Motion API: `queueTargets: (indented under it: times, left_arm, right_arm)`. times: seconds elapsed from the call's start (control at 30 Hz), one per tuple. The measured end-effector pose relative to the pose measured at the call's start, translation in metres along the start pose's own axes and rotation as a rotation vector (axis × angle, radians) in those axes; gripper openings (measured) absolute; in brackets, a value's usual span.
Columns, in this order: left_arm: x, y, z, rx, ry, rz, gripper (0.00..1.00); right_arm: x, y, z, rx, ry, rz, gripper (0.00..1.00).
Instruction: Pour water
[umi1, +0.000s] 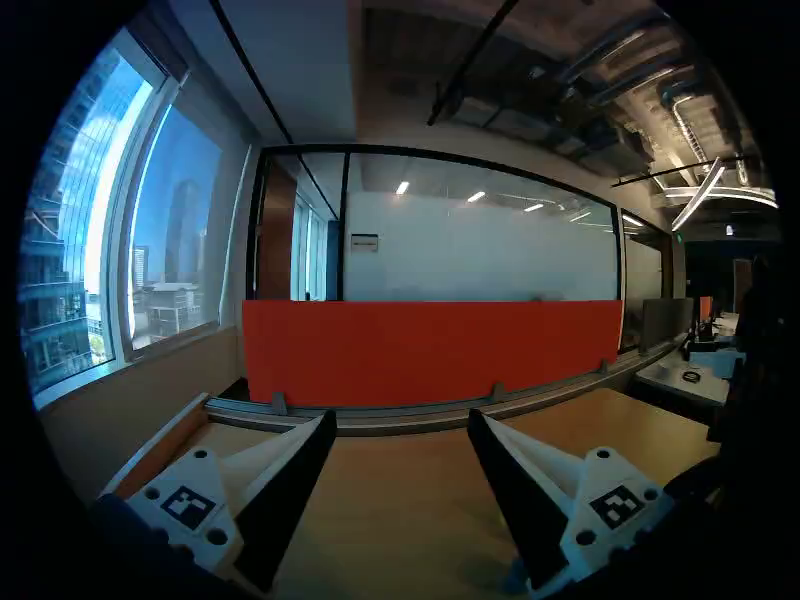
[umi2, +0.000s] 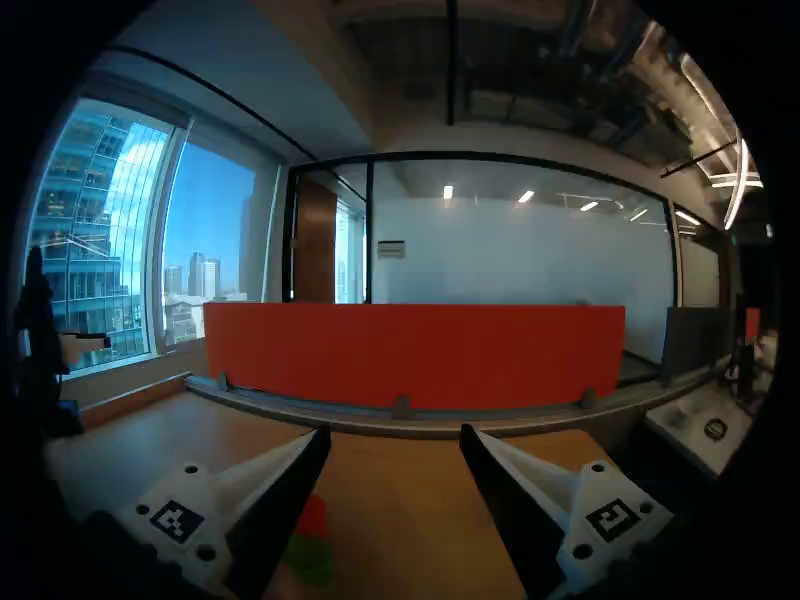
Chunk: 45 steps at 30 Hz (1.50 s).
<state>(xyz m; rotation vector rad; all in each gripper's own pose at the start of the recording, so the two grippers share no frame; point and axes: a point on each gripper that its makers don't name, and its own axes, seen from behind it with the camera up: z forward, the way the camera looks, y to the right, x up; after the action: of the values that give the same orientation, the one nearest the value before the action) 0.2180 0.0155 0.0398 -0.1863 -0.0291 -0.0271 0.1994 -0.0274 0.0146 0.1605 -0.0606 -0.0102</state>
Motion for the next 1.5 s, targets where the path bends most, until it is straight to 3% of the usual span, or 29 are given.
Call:
queueTargets:
  times: [0.27,0.6,0.87,1.07,1.5]
  left_arm:
    - [-0.006,0.018,0.003,-0.076,-0.013,0.002,0.97]
    - [-0.002,0.048,0.001,-0.227,-0.001,0.004,0.97]
    - [-0.001,0.065,-0.002,-0.317,0.006,0.018,0.97]
    - [-0.008,0.074,-0.006,-0.366,-0.014,0.002,0.97]
    - [-0.014,0.088,-0.021,-0.444,-0.053,0.047,0.97]
  right_arm:
    - [-0.008,-0.013,0.001,0.071,-0.015,-0.033,1.0]
    - [0.006,-0.048,-0.011,0.281,0.03,-0.049,1.0]
    - [0.019,-0.073,-0.023,0.426,0.032,-0.029,1.0]
    - [0.02,-0.078,-0.023,0.457,0.022,-0.033,1.0]
    - [0.011,-0.095,-0.026,0.513,-0.042,-0.078,1.0]
